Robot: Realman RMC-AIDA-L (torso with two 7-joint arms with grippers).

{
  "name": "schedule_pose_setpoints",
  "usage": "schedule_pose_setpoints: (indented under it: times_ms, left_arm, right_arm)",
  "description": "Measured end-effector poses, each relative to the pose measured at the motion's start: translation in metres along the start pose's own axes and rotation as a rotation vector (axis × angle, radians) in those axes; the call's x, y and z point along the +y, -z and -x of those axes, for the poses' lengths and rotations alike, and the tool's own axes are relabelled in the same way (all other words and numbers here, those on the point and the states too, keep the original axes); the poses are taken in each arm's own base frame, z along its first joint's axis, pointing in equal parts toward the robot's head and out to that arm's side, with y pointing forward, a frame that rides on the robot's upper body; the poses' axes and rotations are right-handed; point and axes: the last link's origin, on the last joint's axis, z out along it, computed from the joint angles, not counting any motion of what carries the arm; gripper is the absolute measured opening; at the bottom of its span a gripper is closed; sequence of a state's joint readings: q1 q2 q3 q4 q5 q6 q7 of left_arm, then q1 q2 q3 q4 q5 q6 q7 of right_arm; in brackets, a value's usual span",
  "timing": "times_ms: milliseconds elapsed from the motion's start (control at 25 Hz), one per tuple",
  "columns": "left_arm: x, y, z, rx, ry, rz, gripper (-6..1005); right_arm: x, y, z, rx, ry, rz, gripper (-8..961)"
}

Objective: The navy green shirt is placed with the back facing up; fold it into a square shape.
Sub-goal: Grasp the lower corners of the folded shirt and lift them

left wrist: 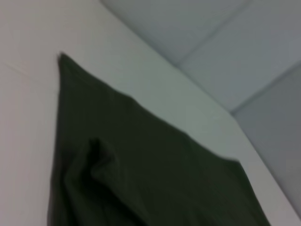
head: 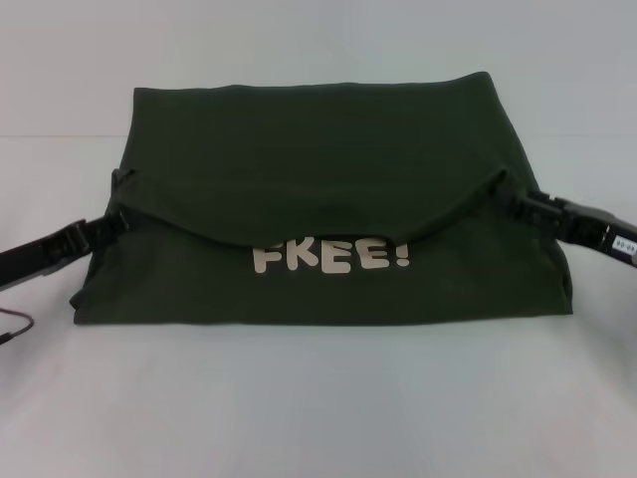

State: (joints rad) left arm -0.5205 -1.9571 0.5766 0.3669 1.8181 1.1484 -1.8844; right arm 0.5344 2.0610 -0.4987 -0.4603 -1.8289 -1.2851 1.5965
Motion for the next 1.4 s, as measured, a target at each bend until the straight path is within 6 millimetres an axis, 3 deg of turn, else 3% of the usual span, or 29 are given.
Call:
schedule_pose_setpoints:
  times_ms: [280, 320, 400, 640, 1400]
  left_arm:
    - [-0.007, 0.019, -0.009, -0.090, -0.100, -0.051, 699]
    - [-0.009, 0.019, -0.009, -0.088, -0.098, -0.070, 700]
    - [-0.014, 0.017, -0.009, -0.095, -0.103, -0.105, 824]
    - [-0.015, 0.005, 0.002, -0.143, -0.115, -0.150, 888]
    - [-0.022, 0.006, 0.009, -0.163, -0.124, -0.198, 886]
  right_arm:
    - [0.004, 0.010, -0.015, 0.032, -0.007, 0.033, 934]
    - [0.003, 0.011, -0.017, 0.034, -0.010, 0.031, 934]
    - [0.004, 0.012, -0.019, 0.037, -0.014, 0.030, 932]
    - [0.004, 0.011, -0.021, 0.048, -0.012, 0.031, 931]
    - [0.006, 0.005, -0.020, 0.063, 0.003, 0.035, 930]
